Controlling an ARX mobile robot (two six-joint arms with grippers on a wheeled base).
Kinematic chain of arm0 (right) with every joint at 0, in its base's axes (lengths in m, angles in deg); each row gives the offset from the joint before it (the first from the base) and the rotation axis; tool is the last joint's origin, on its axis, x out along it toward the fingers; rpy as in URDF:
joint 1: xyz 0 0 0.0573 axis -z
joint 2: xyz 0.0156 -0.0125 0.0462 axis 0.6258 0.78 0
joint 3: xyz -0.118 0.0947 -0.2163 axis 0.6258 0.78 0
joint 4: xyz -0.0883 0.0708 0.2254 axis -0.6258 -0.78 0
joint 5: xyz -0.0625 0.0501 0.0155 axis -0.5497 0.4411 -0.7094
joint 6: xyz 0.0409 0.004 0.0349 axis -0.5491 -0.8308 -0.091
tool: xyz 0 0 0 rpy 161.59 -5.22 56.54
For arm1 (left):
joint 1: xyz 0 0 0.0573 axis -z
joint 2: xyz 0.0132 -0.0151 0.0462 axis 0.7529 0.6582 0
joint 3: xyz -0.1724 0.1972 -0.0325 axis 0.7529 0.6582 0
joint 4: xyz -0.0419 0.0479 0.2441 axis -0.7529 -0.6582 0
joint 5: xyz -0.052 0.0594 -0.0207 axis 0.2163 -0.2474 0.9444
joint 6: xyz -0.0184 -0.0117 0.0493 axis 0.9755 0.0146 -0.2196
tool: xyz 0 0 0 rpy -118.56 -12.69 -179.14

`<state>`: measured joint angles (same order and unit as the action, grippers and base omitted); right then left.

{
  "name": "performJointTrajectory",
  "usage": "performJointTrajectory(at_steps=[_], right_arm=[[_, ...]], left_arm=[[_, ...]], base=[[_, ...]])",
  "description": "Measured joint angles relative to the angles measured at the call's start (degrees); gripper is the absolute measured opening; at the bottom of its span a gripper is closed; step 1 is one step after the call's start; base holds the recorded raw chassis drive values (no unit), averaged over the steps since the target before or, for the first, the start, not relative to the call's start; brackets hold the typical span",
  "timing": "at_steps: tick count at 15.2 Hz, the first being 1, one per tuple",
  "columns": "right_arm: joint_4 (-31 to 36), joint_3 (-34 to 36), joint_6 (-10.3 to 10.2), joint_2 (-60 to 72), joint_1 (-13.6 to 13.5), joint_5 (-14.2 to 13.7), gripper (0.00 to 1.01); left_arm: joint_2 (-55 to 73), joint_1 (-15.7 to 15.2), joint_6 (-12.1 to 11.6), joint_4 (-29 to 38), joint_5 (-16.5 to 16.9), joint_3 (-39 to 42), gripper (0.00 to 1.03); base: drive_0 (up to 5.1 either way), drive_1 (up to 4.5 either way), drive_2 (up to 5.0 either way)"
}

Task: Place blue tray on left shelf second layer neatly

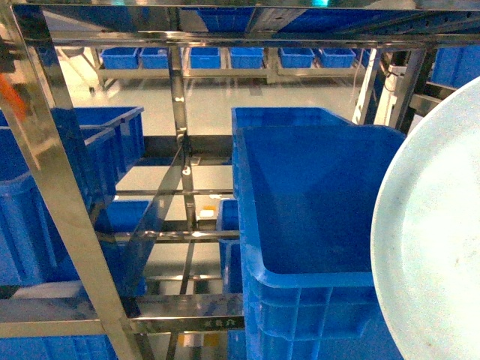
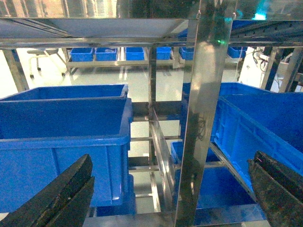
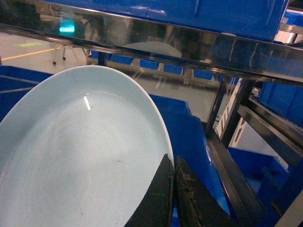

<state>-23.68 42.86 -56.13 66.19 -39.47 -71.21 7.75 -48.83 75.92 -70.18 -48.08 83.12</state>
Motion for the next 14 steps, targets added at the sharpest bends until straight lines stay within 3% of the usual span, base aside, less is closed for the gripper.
performJointTrajectory(at_steps=[14], right_arm=[[0.6,0.0,0.0,0.4,0.0,0.0,0.02]], left_arm=[[0.0,0.0,0.0,0.0,0.0,0.0,0.98]], base=[[0.0,0.00,0.0]])
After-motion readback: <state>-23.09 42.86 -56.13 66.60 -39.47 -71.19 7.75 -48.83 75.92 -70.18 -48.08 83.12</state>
